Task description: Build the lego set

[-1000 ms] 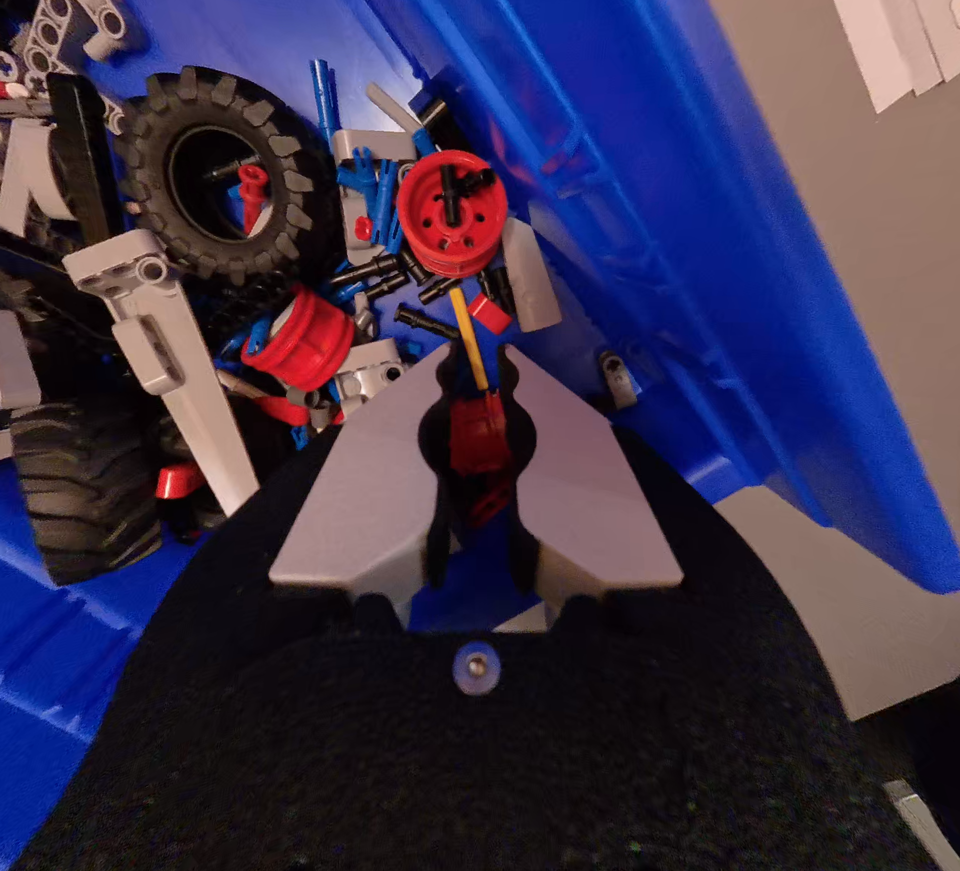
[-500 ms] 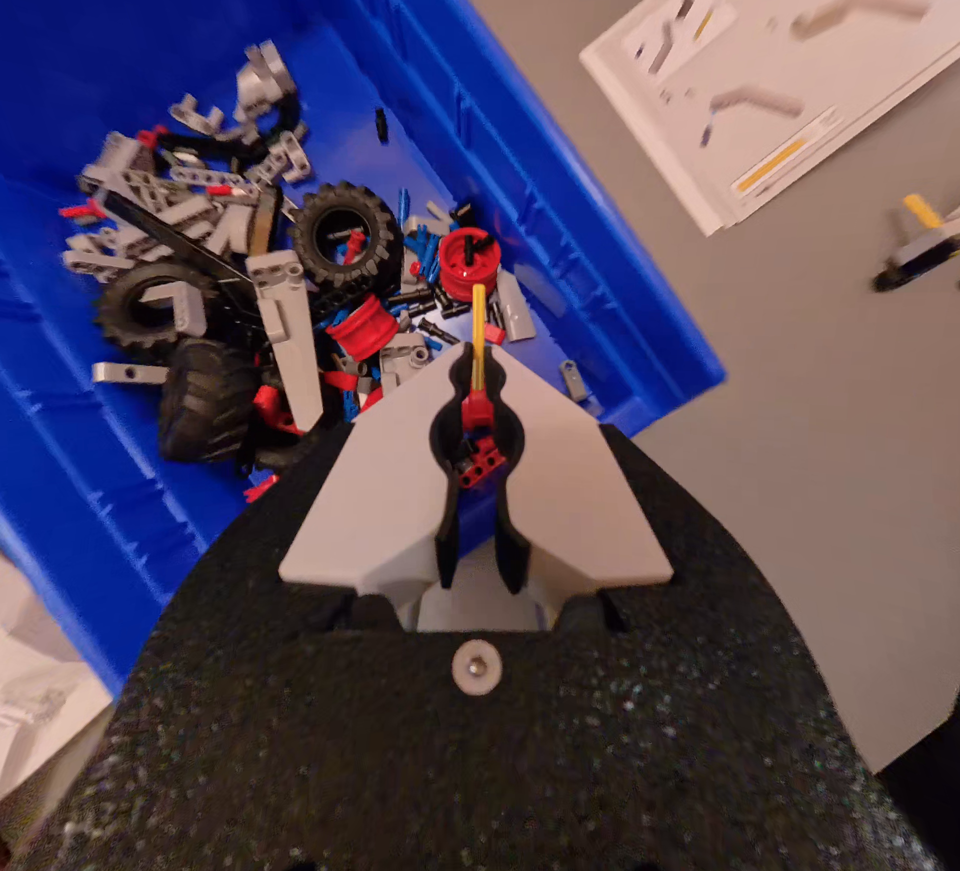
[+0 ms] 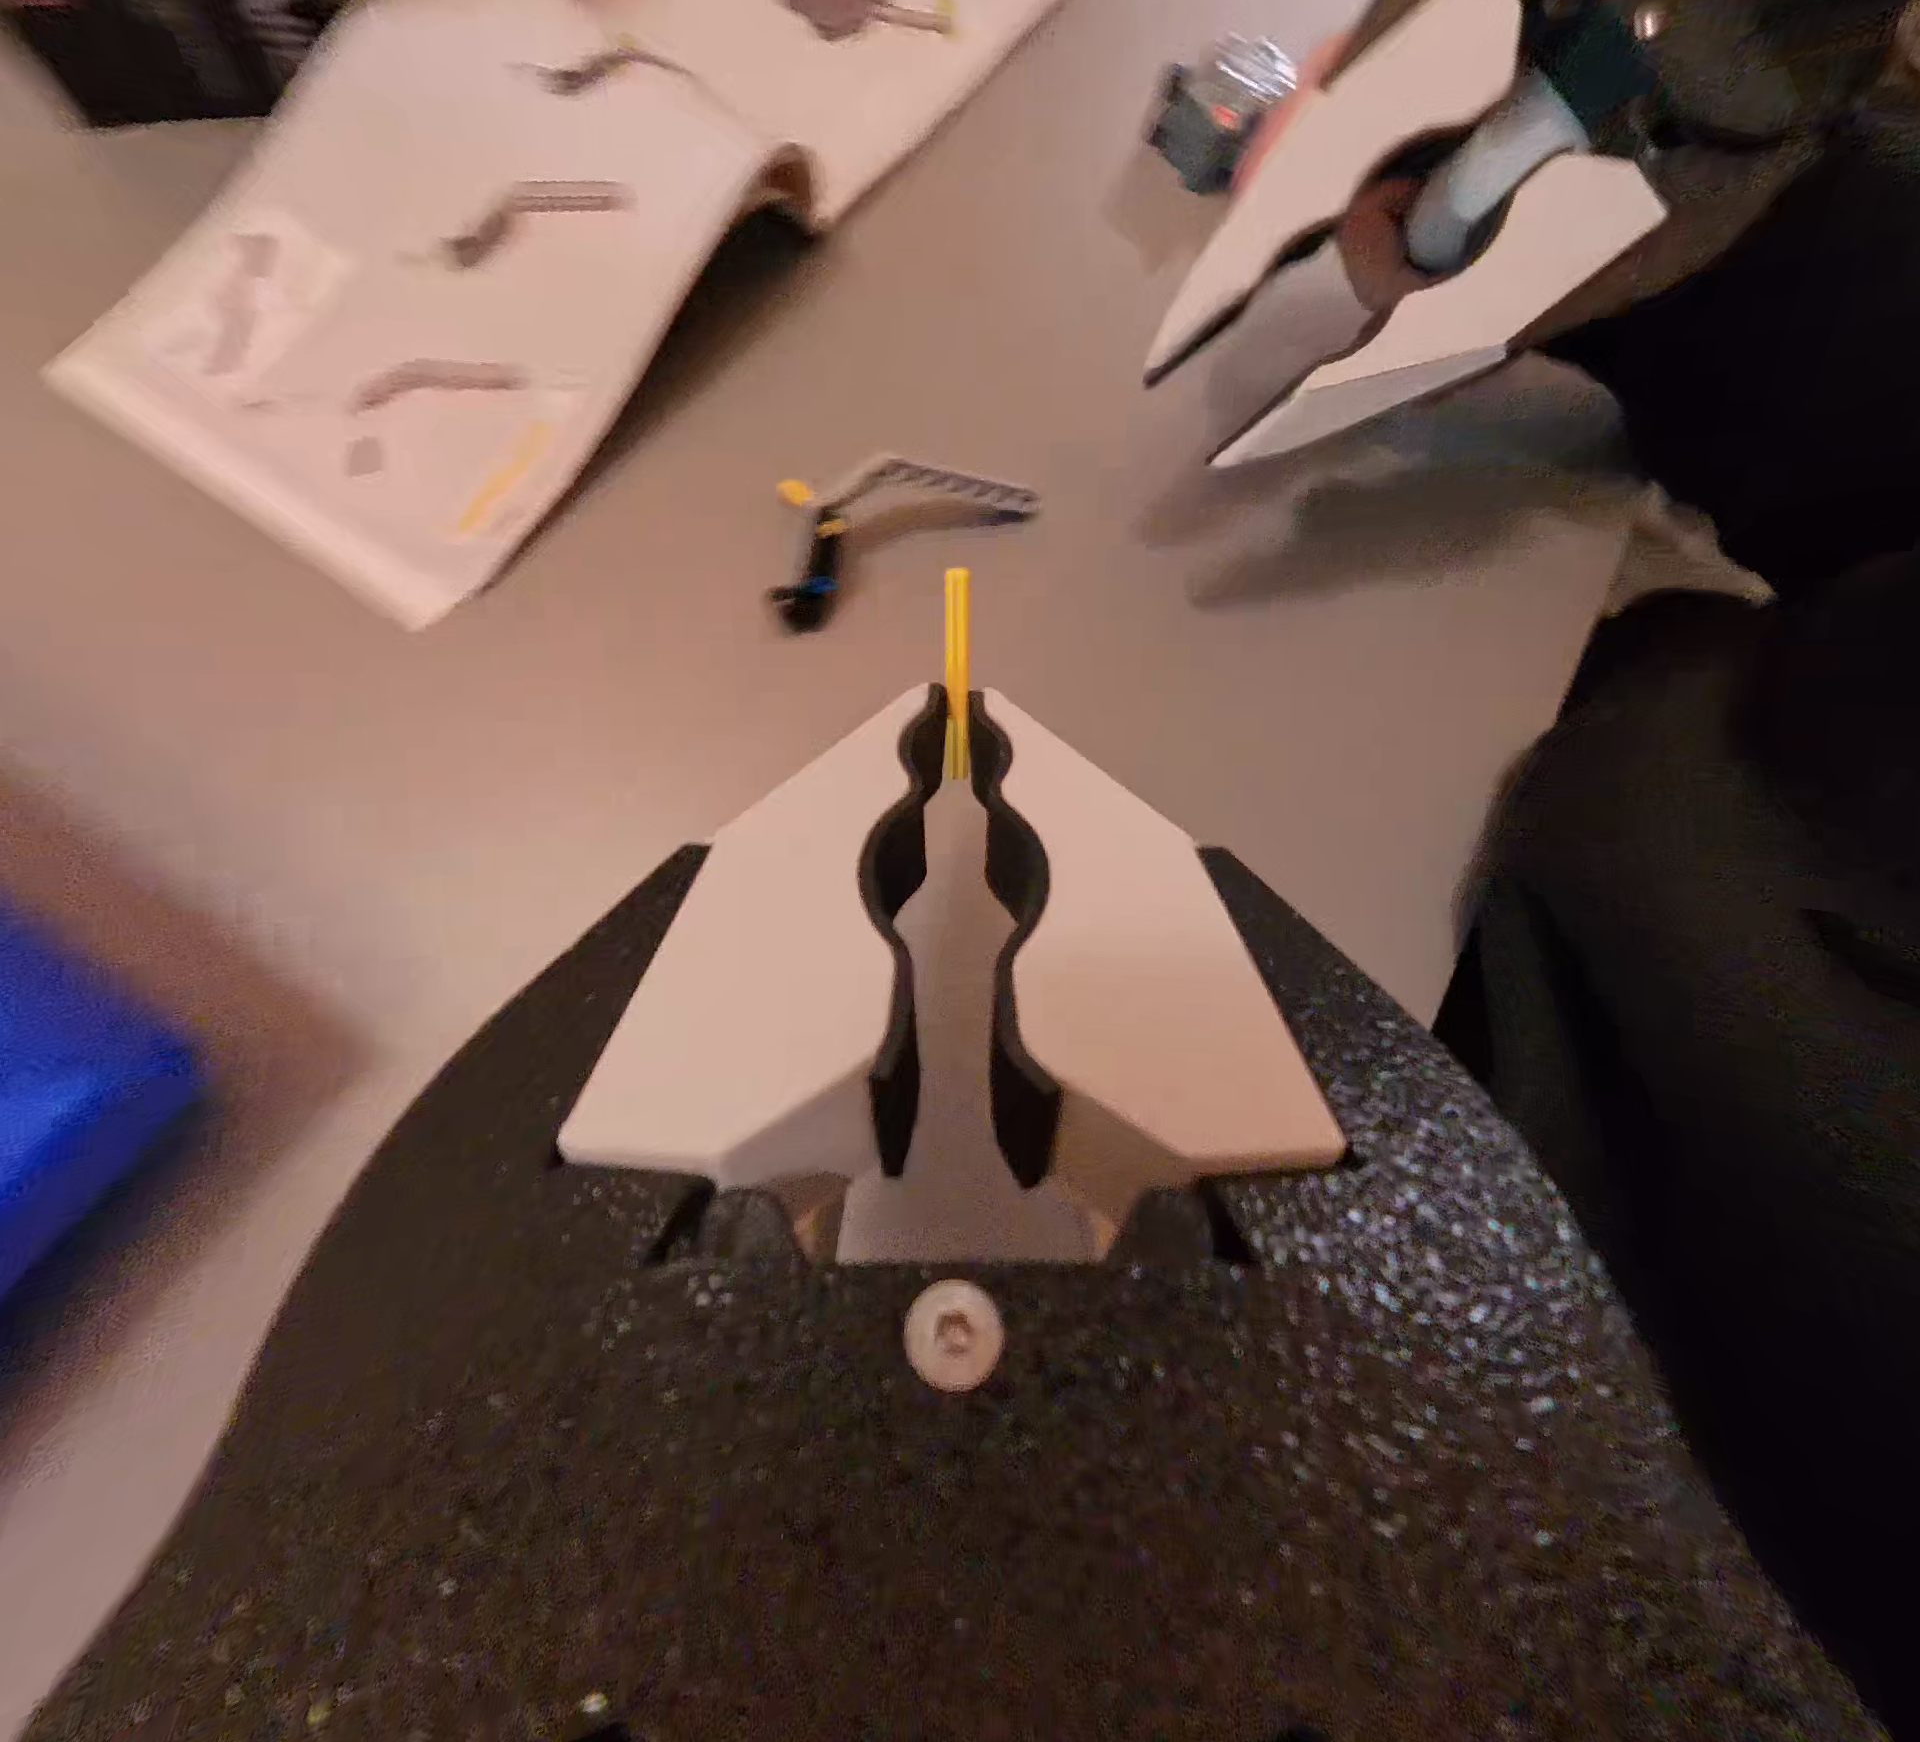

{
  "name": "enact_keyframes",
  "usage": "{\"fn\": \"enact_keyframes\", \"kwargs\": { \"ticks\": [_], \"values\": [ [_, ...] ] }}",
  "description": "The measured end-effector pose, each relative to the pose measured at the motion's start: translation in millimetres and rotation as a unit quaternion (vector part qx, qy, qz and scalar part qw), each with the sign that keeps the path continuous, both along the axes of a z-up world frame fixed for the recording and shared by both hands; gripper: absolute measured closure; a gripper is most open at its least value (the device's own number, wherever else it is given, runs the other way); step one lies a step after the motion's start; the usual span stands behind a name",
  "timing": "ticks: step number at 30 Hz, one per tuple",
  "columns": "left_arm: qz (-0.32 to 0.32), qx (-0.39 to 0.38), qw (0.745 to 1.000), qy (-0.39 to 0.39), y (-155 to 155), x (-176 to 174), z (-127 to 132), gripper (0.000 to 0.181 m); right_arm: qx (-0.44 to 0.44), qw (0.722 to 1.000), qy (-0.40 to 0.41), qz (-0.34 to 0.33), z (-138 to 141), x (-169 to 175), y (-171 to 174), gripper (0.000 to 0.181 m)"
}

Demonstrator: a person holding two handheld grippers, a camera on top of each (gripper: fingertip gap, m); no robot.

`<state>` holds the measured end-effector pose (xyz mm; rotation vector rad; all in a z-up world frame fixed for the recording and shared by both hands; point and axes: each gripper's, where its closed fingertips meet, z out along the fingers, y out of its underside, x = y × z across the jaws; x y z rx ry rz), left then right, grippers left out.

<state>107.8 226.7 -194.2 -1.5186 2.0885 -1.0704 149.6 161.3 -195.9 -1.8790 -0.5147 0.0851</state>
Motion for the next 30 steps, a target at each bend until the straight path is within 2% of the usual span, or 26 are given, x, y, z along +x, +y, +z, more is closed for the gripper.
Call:
{"fn": "enact_keyframes", "kwargs": {
  "ticks": [1, 2, 5, 7, 10, 12, 20, 24, 30],
  "values": [
    [-0.025, 0.009, 1.0, -0.003, -15, 6, -8, 0.18, 0.009, 1.0, -0.023, 0.018, 0, -3, -6, 0.151],
    [-0.049, 0.022, 0.999, -0.012, -28, 12, -14, 0.18, 0.015, 0.999, -0.039, 0.025, 1, -1, -10, 0.152],
    [-0.11, 0.036, 0.993, -0.015, -61, 24, -26, 0.18, 0.03, 0.998, -0.044, 0.034, 10, 5, -15, 0.17],
    [-0.115, 0.033, 0.993, 0.002, -70, 31, -34, 0.18, 0.089, 0.992, -0.074, 0.052, 22, -3, -19, 0.167],
    [-0.111, 0.039, 0.993, 0.026, -73, 34, -40, 0.18, 0.098, 0.983, -0.149, 0.05, 8, -1, -19, 0.156],
    [-0.108, 0.029, 0.993, 0.039, -76, 35, -38, 0.18, 0.07, 0.977, -0.193, 0.052, -6, 3, -20, 0.161],
    [-0.102, 0.003, 0.992, 0.067, -83, 33, -36, 0.18, 0.074, 0.96, -0.261, 0.07, -11, -5, -16, 0.169],
    [-0.104, -0.003, 0.991, 0.081, -82, 30, -38, 0.18, 0.061, 0.941, -0.326, 0.063, -22, 1, -14, 0.169],
    [-0.084, -0.026, 0.991, 0.105, -76, 31, -41, 0.18, 0.07, 0.892, -0.443, 0.047, -30, 4, -4, 0.176]
  ]
}}
